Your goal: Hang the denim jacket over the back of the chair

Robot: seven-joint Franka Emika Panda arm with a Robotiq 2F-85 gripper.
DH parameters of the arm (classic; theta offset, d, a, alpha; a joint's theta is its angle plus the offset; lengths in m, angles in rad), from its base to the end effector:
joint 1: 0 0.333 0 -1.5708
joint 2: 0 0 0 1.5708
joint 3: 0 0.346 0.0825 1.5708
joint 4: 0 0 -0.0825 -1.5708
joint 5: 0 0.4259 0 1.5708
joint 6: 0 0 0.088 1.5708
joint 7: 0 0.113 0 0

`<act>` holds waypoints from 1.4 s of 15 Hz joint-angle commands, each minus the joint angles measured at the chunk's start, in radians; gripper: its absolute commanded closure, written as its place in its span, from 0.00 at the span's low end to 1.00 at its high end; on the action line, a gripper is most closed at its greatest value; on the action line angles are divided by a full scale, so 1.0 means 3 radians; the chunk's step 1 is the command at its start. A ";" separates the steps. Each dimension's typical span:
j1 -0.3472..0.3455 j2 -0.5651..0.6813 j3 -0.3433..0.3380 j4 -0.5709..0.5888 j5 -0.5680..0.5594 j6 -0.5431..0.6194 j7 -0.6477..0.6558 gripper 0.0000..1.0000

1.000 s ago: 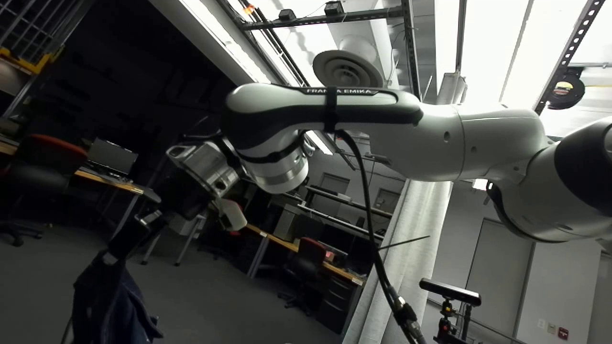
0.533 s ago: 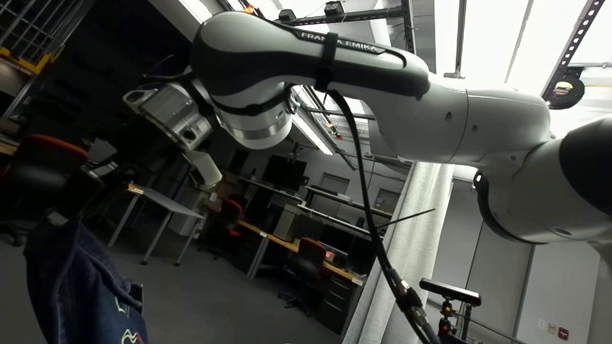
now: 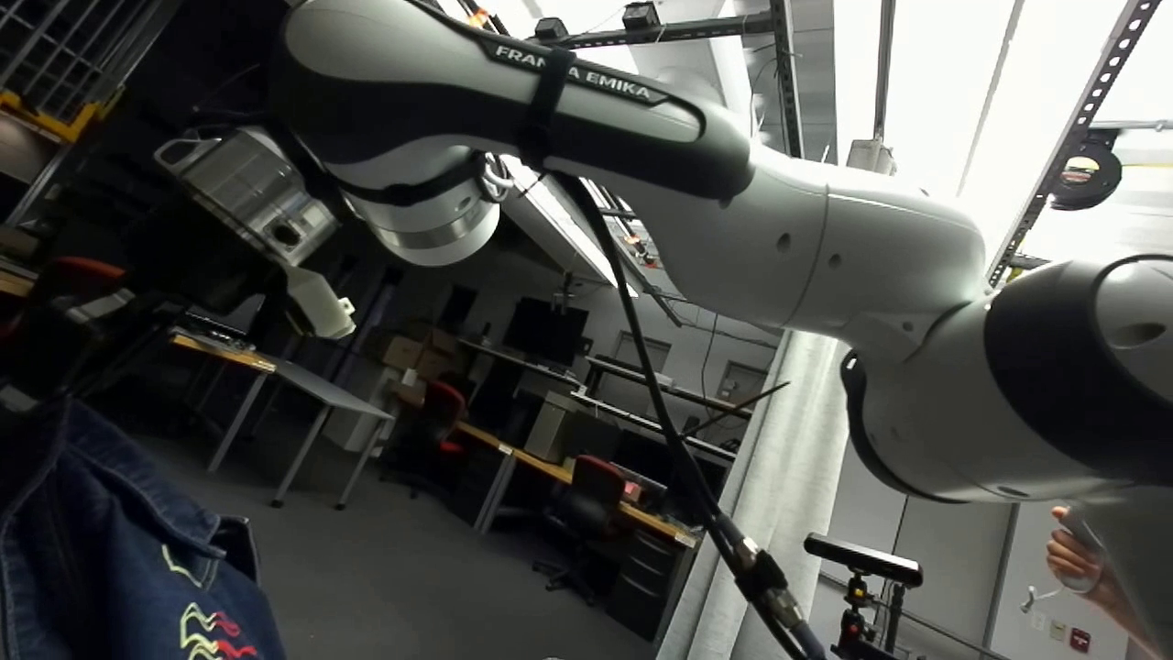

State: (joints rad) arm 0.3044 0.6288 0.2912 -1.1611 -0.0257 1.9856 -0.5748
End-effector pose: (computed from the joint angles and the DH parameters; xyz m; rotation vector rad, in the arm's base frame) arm 0.7066 0.3957 0.4727 -2.5381 -1.5673 -0.3276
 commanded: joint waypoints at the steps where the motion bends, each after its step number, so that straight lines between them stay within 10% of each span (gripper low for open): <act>1: 0.0174 0.0398 -0.0058 0.0733 -0.0132 0.0073 0.0097 0.97; 21: 0.0585 0.0945 -0.0119 0.2211 -0.0096 0.0105 0.0098 0.97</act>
State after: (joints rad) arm 0.4275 0.8554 0.2609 -0.6477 -0.0591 1.9756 -0.5621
